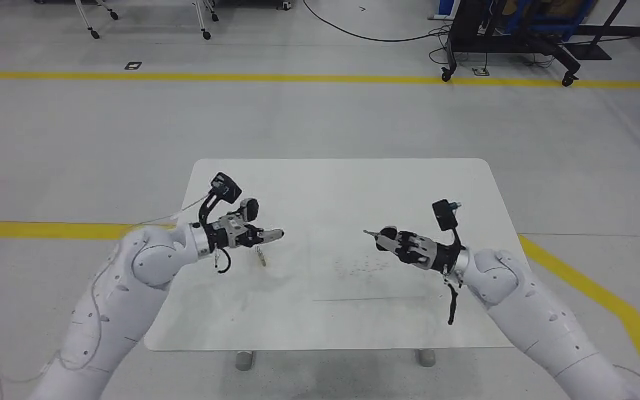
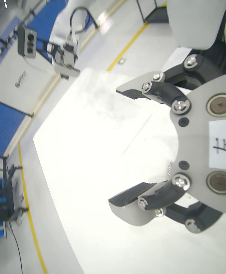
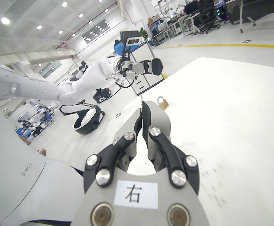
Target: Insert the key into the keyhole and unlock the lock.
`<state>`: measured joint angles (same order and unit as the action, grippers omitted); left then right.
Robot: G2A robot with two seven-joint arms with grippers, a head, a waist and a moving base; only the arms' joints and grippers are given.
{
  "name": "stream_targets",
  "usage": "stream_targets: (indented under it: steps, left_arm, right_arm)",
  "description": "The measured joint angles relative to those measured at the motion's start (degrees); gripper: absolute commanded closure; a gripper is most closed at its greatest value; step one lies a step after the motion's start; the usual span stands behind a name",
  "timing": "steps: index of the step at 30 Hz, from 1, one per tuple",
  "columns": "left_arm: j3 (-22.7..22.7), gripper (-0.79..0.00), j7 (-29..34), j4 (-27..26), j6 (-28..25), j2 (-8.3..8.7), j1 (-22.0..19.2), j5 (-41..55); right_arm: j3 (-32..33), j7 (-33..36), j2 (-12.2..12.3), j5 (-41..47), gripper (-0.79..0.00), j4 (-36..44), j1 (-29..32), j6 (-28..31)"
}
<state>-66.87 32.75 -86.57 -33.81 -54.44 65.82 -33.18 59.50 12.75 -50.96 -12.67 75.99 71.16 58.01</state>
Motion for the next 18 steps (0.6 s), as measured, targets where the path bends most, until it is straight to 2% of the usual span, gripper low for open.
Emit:
stream_targets:
  steps: [3, 6, 10, 13, 18]
  left_arm:
    - [-4.50, -0.785, 2.47, -8.64, 9.21, 1.19, 6.37, -5.89]
    - [-7.96, -0.785, 10.03, -20.64, 22.33, 2.35, 14.32, -17.81]
    - [-6.25, -0.785, 18.12, -32.45, 32.82, 2.53, 21.75, -29.40]
    - [-4.46, -0.785, 17.92, -35.15, 38.15, 2.03, 24.43, -30.29]
    - [-0.72, -0.785, 15.54, -30.73, 44.64, 0.83, 23.75, -29.33]
  right_arm:
    - [3.99, -2.64, 0.96, -0.57, 0.000, 0.18, 3.45, -0.01]
    - [5.17, -3.61, 1.15, -0.44, 0.000, 0.08, 4.41, -0.01]
    - [5.03, -3.48, 1.13, -0.43, 0.000, 0.08, 4.30, -0.01]
    - [5.04, -3.48, 1.14, -0.43, 0.000, 0.08, 4.31, -0.01]
    - [5.04, -3.48, 1.14, -0.43, 0.000, 0.08, 4.30, -0.01]
